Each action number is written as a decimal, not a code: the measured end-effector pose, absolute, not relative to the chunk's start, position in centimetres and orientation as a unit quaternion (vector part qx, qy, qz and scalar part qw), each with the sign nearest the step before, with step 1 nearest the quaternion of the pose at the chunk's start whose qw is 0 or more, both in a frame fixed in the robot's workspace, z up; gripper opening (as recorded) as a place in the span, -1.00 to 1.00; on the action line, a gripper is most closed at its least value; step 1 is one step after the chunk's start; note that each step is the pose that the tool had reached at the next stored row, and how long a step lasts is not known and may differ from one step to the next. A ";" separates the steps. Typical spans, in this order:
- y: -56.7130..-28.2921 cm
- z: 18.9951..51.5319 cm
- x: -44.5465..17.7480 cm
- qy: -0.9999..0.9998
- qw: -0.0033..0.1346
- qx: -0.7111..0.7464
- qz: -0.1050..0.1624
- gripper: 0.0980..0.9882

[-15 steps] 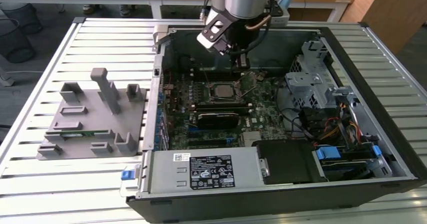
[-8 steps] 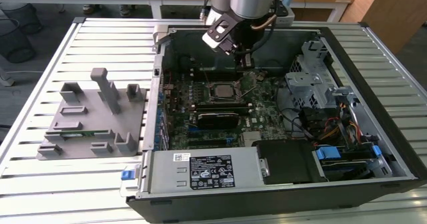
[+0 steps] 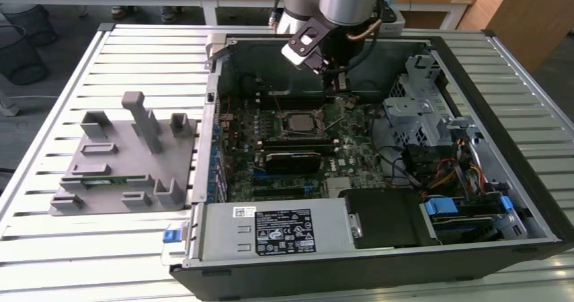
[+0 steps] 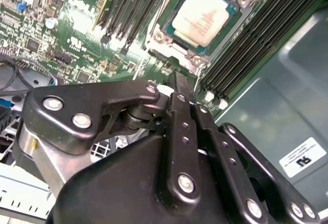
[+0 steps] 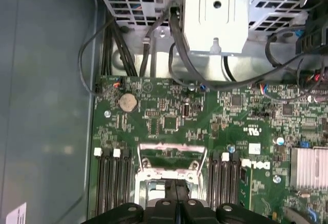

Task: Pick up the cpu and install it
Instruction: 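Close the cpu cover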

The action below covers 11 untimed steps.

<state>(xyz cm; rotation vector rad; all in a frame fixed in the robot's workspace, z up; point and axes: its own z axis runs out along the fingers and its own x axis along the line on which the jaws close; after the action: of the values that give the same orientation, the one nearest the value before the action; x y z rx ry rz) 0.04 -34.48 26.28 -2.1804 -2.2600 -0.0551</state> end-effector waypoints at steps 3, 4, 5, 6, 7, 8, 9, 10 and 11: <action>-34.5 26.3 0.5 -0.720 0.001 -0.694 -0.017 -0.98; -34.5 26.3 0.6 -0.721 0.001 -0.693 -0.017 -0.98; -34.5 26.3 0.7 -0.722 0.001 -0.692 -0.017 -0.98; -34.5 26.2 0.9 -0.723 0.001 -0.691 -0.017 -0.98; -34.5 26.2 1.0 -0.724 0.001 -0.690 -0.017 -0.98; -34.5 26.2 1.2 -0.724 0.001 -0.689 -0.017 -0.98; -34.5 26.2 1.3 -0.725 0.001 -0.689 -0.017 -0.98; -34.4 26.2 1.4 -0.725 0.001 -0.689 -0.017 -0.98; -34.4 26.2 1.4 -0.725 0.001 -0.689 -0.017 -0.98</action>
<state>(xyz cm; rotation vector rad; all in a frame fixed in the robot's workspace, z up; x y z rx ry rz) 1.42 -34.43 26.19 -2.1628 -2.2758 -0.0546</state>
